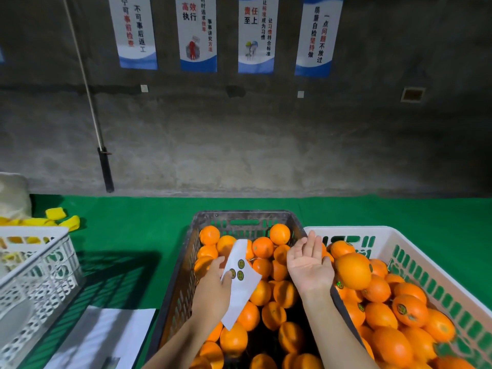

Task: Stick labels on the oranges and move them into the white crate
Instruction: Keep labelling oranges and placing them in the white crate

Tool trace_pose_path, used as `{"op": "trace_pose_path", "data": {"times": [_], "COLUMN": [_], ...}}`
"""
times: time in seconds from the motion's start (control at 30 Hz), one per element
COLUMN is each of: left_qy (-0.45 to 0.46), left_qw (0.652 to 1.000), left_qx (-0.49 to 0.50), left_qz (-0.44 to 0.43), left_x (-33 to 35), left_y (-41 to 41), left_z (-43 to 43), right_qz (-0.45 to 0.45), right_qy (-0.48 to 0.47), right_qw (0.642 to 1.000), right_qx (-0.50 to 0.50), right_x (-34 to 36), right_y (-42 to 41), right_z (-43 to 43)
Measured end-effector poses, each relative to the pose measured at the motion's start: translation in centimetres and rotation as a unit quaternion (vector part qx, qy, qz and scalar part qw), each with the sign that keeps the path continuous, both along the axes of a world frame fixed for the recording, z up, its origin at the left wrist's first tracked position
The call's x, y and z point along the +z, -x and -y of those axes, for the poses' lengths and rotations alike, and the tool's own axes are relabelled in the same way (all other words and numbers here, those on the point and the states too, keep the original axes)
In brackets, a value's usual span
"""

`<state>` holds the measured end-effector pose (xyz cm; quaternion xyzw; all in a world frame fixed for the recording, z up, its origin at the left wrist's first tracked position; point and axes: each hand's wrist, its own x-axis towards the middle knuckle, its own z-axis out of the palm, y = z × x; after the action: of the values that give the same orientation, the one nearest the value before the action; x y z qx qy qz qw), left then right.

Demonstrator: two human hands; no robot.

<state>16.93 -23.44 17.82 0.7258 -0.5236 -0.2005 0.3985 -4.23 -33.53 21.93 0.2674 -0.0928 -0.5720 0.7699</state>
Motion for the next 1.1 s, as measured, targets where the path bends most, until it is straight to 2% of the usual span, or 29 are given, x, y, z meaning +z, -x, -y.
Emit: {"op": "trace_pose_path", "data": {"times": [0.03, 0.07, 0.13, 0.17, 0.2, 0.23, 0.3, 0.33, 0.37, 0.4, 0.5, 0.67, 0.73, 0.83, 0.93, 1.1], "left_qy": [0.006, 0.018, 0.035, 0.037, 0.036, 0.033, 0.026, 0.025, 0.027, 0.03, 0.043, 0.034, 0.031, 0.031, 0.008, 0.015], "left_qw": [1.0, 1.0, 0.999, 0.999, 0.999, 0.999, 0.999, 0.998, 0.998, 0.998, 0.998, 0.996, 0.993, 0.992, 0.995, 0.996], "left_qx": [-0.005, -0.013, -0.031, -0.034, -0.031, -0.026, -0.025, -0.03, -0.036, -0.043, -0.05, -0.07, -0.078, -0.073, -0.052, -0.06], "left_qz": [0.0, 0.002, 0.009, 0.009, 0.007, 0.009, 0.032, 0.042, 0.044, 0.041, 0.019, -0.049, -0.077, -0.096, -0.09, -0.063], "left_x": [0.0, -0.1, 0.0, 0.0, 0.0, -0.1, -0.3, -0.4, -0.4, -0.4, -0.5, -0.7, -0.5, -0.3, -0.2, -0.4], "left_y": [-0.1, -0.1, -0.1, -0.1, 0.0, -0.1, -0.2, -0.2, -0.3, -0.4, -0.4, -0.3, -0.2, 0.0, 0.0, -0.1], "left_z": [0.1, 0.1, 0.2, 0.2, 0.2, 0.3, 0.3, 0.2, 0.2, 0.2, 0.3, 0.6, 0.6, 0.7, 0.8, 0.8], "right_qz": [-0.167, -0.384, -0.574, -0.671, -0.769, -0.855, -0.939, -0.931, -0.914, -0.897, -0.873, -0.864, -0.867, -0.874, -0.873, -0.874], "right_qy": [-0.013, -0.022, 0.047, 0.072, 0.099, 0.135, 0.252, 0.316, 0.364, 0.401, 0.458, 0.469, 0.461, 0.453, 0.455, 0.451], "right_qw": [0.986, 0.923, 0.817, 0.737, 0.631, 0.501, 0.201, 0.095, 0.039, 0.01, -0.041, -0.083, -0.089, -0.077, -0.083, -0.066], "right_qx": [0.006, 0.014, 0.024, 0.028, 0.009, -0.018, -0.12, -0.154, -0.176, -0.184, -0.159, -0.162, -0.166, -0.158, -0.157, -0.17], "right_x": [-0.8, -1.9, -2.2, -2.4, -2.4, -2.5, -3.7, -4.1, -4.2, -4.3, -4.5, -4.7, -4.7, -4.8, -4.9, -4.9], "right_y": [-0.7, -1.5, -2.2, -2.5, -2.9, -3.1, -4.2, -4.7, -5.2, -5.6, -6.4, -6.0, -6.0, -6.1, -6.3, -6.5], "right_z": [-0.2, -0.8, -1.1, -1.3, -1.6, -1.9, -2.5, -2.8, -3.2, -3.4, -3.8, -3.8, -3.8, -3.7, -3.8, -3.9]}}
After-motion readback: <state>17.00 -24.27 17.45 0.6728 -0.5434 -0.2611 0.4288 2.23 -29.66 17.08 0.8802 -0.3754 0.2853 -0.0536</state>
